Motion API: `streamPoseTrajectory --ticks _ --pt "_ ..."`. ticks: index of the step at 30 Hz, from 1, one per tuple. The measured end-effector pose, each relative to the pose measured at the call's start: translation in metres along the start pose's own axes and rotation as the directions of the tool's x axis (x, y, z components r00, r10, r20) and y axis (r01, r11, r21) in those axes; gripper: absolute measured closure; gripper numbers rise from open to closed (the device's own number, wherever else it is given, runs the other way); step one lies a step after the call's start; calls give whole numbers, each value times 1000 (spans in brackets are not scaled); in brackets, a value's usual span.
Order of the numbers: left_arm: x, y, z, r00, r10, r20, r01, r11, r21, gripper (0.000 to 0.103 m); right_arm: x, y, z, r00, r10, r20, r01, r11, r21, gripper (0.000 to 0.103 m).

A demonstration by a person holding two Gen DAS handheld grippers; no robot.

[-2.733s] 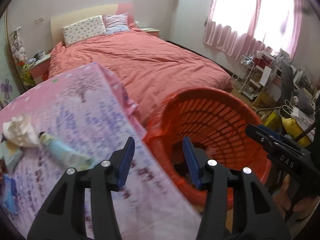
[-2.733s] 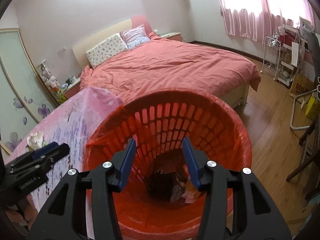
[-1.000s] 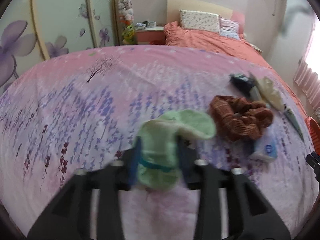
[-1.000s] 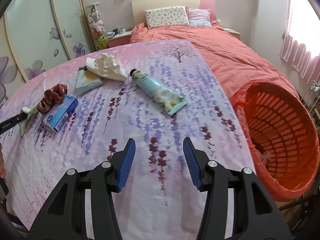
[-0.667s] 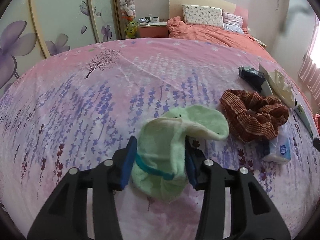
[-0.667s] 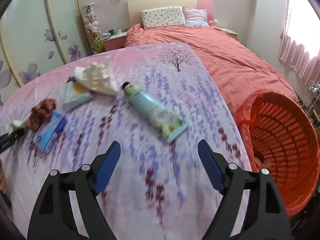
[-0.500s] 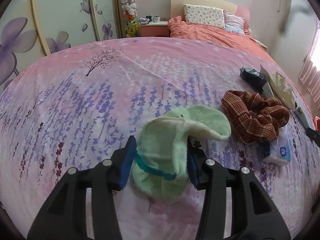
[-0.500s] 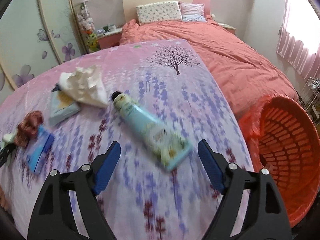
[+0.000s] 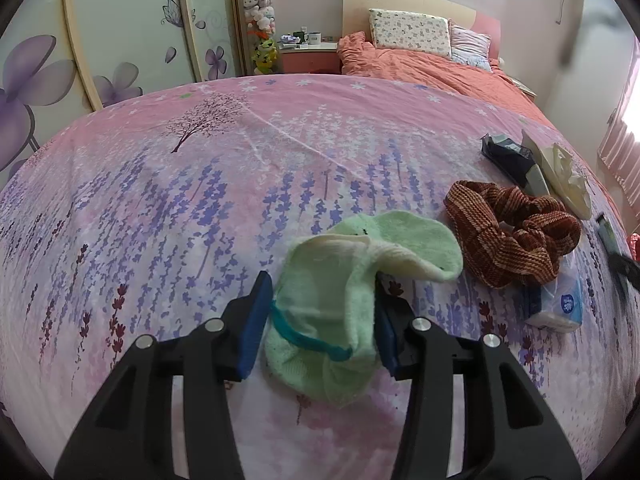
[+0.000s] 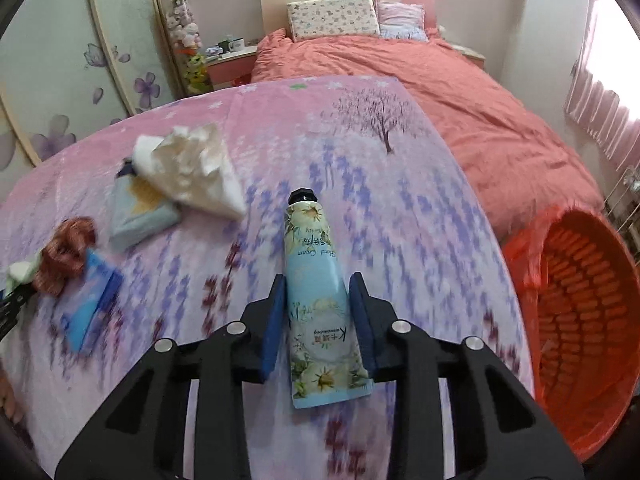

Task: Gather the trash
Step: 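Grasp the blue hand-cream tube with the right gripper while the left holds the green cloth, then drop the green cloth and cream tube into the orange basket with both grippers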

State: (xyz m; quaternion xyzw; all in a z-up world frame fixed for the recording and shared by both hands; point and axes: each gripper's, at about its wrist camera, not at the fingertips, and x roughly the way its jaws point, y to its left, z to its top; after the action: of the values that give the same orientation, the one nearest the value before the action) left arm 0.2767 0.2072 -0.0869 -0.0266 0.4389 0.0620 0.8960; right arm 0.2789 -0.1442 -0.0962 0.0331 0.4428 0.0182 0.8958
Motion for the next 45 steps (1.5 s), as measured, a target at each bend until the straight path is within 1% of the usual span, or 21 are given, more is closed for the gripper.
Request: streamPoseTrajectory --ticks 2,3,7,10,14,15,16,17,19,27,33,36,39,41,42,43,45 --pt "0 0 0 1000 0 0 0 1000 0 55 -7 -2 -9 999 37 -9 -37 999 12 70" --pt "0 0 0 1000 0 0 0 1000 0 55 -10 -1 -13 999 41 -10 -41 999 13 70" --pt "0 0 0 1000 0 0 0 1000 0 55 -7 5 -9 1000 13 1 -13 1000 28 69" --pt "0 0 0 1000 0 0 0 1000 0 55 0 8 -1 1000 5 6 -5 999 52 64" --pt "0 0 0 1000 1 0 -1 1000 0 55 9 16 8 999 -43 20 42 999 30 62" --pt "0 0 0 1000 1 0 -1 1000 0 55 10 18 8 998 -54 28 53 998 21 62" --pt "0 0 0 1000 0 0 0 1000 0 55 10 20 7 997 -64 34 63 998 9 64" --pt "0 0 0 1000 0 0 0 1000 0 55 10 20 6 998 -61 36 60 998 5 71" --pt "0 0 0 1000 0 0 0 1000 0 55 6 19 2 998 -57 37 56 998 11 73" --pt "0 0 0 1000 -3 1 3 1000 -5 55 -14 14 -24 998 -47 37 47 999 7 73" --pt "0 1 -1 1000 -5 2 5 1000 -8 55 -11 18 -19 997 -69 37 69 998 -3 73" --pt "-1 3 -2 1000 -13 7 13 1000 -13 57 -12 17 -23 997 -68 37 68 998 -1 73" --pt "-5 7 -3 1000 -23 17 24 999 -24 67 -12 16 -24 997 -60 38 60 998 4 73" --pt "-7 9 -5 999 -41 21 42 999 -32 92 -12 14 -25 998 -56 38 56 998 6 73" --pt "-9 11 -5 998 -67 18 67 997 -41 94 -13 13 -26 998 -53 39 53 999 8 73" --pt "-10 11 -6 997 -77 19 78 996 -47 96 -13 11 -26 998 -45 41 45 999 14 74" --pt "-18 10 -7 996 -76 36 78 996 -41 97 -14 8 -26 999 -27 45 26 999 24 74"
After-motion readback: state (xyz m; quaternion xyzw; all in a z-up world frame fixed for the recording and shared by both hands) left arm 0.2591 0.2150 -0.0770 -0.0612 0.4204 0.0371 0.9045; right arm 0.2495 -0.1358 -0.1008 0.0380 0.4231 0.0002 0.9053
